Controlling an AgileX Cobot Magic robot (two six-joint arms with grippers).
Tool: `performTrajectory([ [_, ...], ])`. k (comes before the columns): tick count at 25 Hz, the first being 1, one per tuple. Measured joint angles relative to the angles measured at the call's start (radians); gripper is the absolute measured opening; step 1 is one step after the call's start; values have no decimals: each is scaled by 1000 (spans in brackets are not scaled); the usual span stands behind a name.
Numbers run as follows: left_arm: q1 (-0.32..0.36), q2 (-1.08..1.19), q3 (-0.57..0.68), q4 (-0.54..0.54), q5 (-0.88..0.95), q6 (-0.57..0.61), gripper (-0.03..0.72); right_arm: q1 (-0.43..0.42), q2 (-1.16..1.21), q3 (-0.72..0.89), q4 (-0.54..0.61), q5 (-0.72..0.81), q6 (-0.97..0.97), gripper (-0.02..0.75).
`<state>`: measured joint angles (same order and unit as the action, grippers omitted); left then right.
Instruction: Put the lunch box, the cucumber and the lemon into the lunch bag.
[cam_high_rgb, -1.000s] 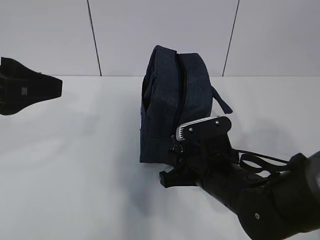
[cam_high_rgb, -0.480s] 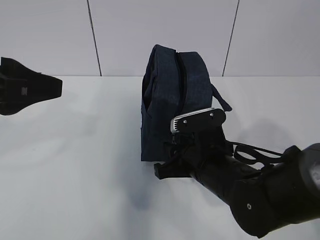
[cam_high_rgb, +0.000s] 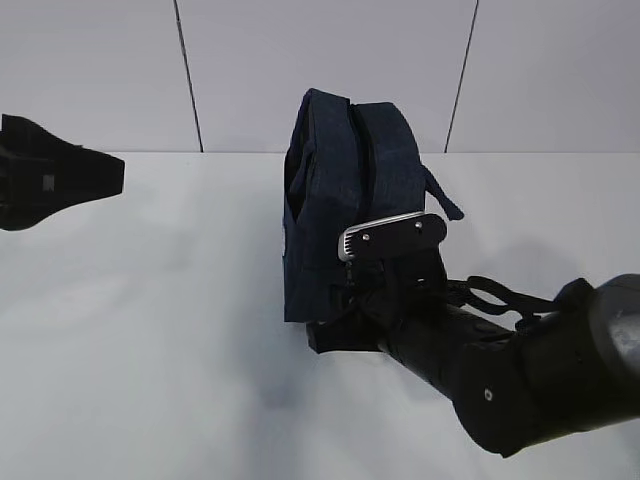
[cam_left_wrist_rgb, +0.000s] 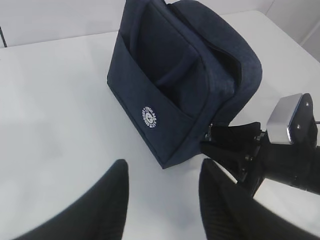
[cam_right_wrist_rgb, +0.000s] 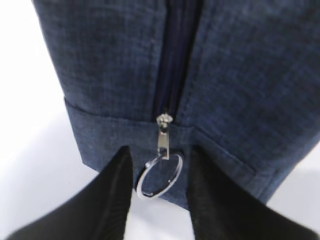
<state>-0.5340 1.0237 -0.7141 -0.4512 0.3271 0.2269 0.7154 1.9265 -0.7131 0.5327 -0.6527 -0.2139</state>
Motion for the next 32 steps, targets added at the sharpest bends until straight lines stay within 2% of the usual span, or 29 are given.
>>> performTrajectory([
  [3, 0, 0, 0, 0, 0, 0, 323, 0, 0, -11, 4, 16, -2, 236],
  [8, 0, 0, 0, 0, 0, 0, 323, 0, 0, -13, 6, 65, -2, 37],
  [9, 0, 0, 0, 0, 0, 0, 323, -1, 0, -13, 6, 80, -2, 20],
  [22, 0, 0, 0, 0, 0, 0, 323, -1, -9, -17, 6, 113, -4, 20],
  [32, 0, 0, 0, 0, 0, 0, 323, -2, -99, -17, 9, 290, -96, 20],
])
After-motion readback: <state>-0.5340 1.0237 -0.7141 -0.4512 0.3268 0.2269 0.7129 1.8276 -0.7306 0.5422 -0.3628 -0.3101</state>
